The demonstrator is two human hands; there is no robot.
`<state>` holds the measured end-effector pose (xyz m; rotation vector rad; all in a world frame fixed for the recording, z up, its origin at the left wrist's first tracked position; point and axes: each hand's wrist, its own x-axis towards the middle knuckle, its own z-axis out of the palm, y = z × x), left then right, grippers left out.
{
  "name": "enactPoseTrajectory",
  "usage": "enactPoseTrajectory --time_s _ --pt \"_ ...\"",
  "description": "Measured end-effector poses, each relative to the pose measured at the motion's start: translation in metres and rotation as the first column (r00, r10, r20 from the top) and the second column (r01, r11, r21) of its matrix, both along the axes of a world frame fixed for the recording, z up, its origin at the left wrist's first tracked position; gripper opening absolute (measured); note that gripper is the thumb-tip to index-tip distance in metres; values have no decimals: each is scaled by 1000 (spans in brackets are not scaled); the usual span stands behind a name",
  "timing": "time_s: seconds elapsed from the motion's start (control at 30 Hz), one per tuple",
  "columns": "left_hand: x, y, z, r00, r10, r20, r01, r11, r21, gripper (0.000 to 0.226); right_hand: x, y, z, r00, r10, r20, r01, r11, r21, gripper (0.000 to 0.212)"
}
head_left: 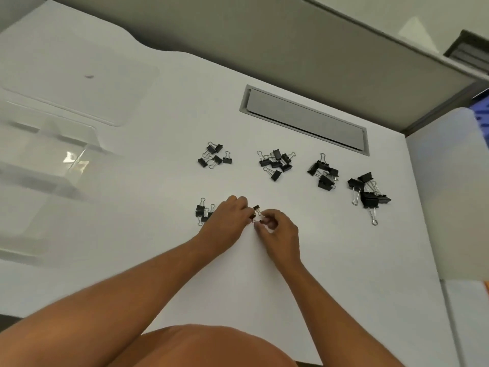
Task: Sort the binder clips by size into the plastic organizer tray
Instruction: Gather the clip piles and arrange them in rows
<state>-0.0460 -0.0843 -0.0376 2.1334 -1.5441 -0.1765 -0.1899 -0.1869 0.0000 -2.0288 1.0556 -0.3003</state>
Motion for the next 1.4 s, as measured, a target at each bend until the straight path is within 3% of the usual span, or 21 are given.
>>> enactPoseTrajectory --time_s 0.13,0.2,0.27,0.4,0.5,0.6,0.67,0.73,0.77,0.8,0.83,0.87,0.9,0.93,1.0,1.13,1.23,1.4 --pt "5 -3 2 994 -24 -108 24 1000 -2 13 -12 13 8 990 -142 13 140 986 95 25" --pt "6 -3 8 974 10 -224 -12 1000 -5 17 -19 16 12 962 -266 55 245 937 250 22" --pt "5 -2 15 924 106 -368 -118 993 -10 18 -24 18 17 913 -394 109 310 840 445 23" --pt "1 8 28 781 269 -564 -333 943 -11 14 -22 11 26 810 -555 190 328 696 638 23" --pt "-4 12 39 715 328 -617 -374 926 59 6 -2 -1 40 780 -609 144 322 587 743 21" --pt "-12 10 51 633 376 -677 -403 907 127 3 19 -14 49 723 -678 129 222 405 887 29" --pt "-13 1 58 483 405 -776 -420 885 201 9 28 -21 48 712 -687 148 119 326 938 26" --pt "-15 -9 65 201 422 -884 -409 856 316 15 32 -25 48 756 -638 145 65 294 954 20" --pt "-16 -12 68 90 438 -894 -392 841 372 19 33 -28 47 801 -583 137 81 332 940 18" --pt "-17 -14 69 68 453 -889 -381 835 396 20 34 -31 44 859 -496 126 131 451 883 16" --pt "-19 -15 69 151 467 -872 -374 843 387 18 35 -34 41 924 -371 95 175 630 757 14" --pt "-22 -14 66 297 480 -826 -372 854 362 16 34 -36 35 971 -235 50 168 813 557 12" --pt "-25 -14 62 456 492 -742 -382 861 336 17 33 -37 27 993 -116 17 103 929 355 8" --pt "-29 -14 57 583 502 -639 -404 861 308 18 31 -39 20 1000 -12 -7 13 976 218 10" --pt "-37 -14 47 715 494 -495 -434 869 240 20 28 -41 6 986 159 -39 -155 983 98 25" --pt "-47 -9 29 789 463 -403 -427 886 182 14 22 -41 -12 972 209 -105 -215 975 -47 36" --pt "-56 -5 24 812 453 -368 -437 890 132 8 18 -34 -13 988 138 -62 -142 988 -58 30" --pt "-62 -6 21 821 469 -324 -454 882 126 24 19 -29 -12 995 96 -29 -97 995 -29 18"
